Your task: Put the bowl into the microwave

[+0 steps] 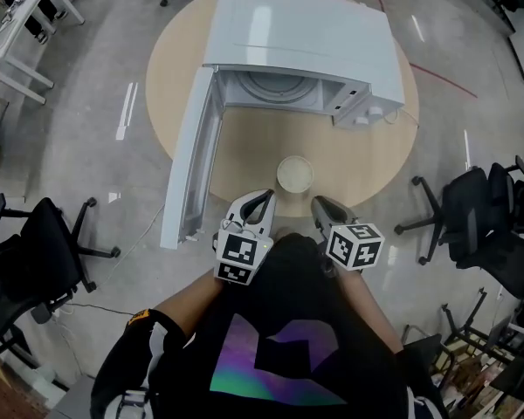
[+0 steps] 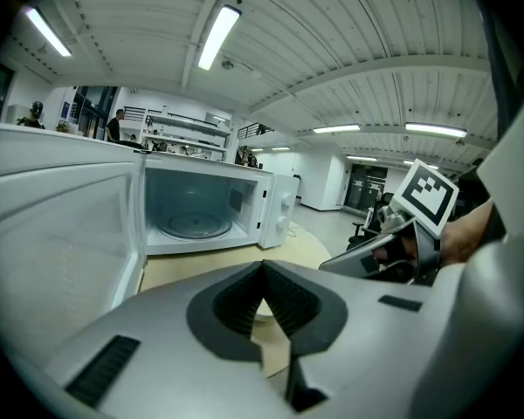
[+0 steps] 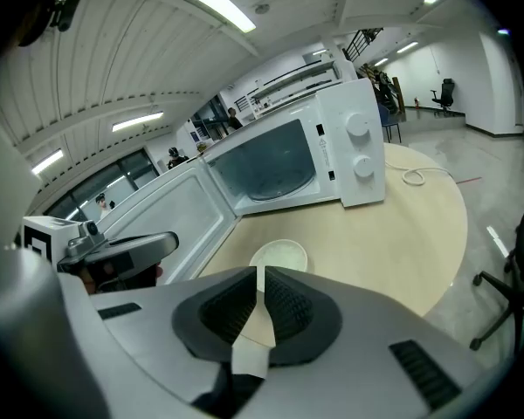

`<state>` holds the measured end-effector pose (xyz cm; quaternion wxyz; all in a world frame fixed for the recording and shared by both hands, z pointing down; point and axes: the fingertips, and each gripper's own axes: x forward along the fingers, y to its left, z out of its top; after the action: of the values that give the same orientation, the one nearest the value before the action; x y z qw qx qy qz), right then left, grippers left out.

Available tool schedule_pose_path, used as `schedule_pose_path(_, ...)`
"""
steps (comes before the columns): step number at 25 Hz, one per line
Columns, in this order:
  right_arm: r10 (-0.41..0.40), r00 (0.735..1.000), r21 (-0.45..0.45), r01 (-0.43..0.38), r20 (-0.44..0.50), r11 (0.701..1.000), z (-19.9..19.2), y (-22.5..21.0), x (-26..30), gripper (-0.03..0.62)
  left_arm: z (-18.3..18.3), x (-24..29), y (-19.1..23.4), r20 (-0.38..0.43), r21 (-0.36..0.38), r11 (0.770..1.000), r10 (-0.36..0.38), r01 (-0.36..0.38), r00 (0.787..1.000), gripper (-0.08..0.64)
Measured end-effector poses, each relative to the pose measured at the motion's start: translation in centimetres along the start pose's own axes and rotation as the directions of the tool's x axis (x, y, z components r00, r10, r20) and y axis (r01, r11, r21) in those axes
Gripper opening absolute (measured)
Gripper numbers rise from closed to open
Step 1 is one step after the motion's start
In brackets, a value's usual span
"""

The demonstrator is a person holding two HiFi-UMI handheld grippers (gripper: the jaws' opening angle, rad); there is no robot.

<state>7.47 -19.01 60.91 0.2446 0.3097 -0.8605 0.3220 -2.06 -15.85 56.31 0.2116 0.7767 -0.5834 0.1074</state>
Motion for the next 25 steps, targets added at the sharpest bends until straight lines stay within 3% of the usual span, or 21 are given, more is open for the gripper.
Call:
schedule_pose_path(8, 0.023, 0.999, 0.047, -0.021, -0.034, 0.999, 0.5, -2.7, 2.1, 0.018, -0.6, 2.3, 1.1, -0.042, -0.013, 0.999, 0.034, -0.035, 0.999, 0.048)
schedule_pose_path(13, 0.08, 0.994, 0.121, -0.071, -0.072, 0.99, 0.4, -4.1, 3.8, 0.084, 0.3, 3.6, 2.1, -0.057, -0.011, 0.996, 0.084, -0.085, 0.995, 0.048)
schedule_pose_path(25, 0.207, 0.971, 0.236, -0.174, -0.122, 0.956, 0.6, -6.7, 7.8, 0.091, 0.5, 6.7, 3.3, -0.13, -0.003, 0.989, 0.149, -0.151, 0.98, 0.048)
